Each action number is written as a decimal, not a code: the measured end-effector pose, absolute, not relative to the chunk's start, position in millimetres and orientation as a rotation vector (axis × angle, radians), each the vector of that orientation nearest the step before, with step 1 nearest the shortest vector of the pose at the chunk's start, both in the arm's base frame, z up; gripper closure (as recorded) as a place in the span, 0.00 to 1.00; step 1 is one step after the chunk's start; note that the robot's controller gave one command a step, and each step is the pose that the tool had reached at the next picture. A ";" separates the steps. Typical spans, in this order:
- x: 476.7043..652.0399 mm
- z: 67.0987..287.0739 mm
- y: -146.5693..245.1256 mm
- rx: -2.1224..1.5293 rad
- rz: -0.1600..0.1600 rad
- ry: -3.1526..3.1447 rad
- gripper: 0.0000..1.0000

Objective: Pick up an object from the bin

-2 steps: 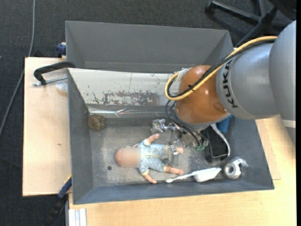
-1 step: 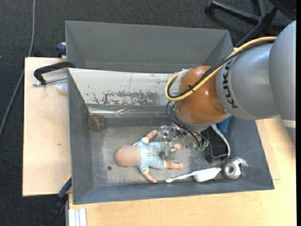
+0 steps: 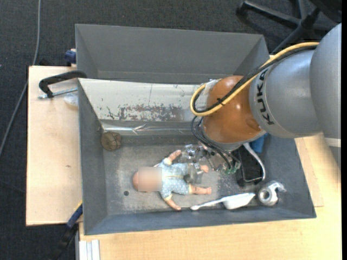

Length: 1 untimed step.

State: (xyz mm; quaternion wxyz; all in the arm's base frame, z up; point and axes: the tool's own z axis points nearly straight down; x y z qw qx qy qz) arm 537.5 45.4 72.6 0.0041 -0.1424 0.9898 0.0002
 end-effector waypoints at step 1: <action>520.5 238.8 25.9 -0.379 0.000 3.101 1.00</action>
Offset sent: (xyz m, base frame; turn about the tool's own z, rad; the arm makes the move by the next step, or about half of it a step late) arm 0.0000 0.0000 0.0000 0.0000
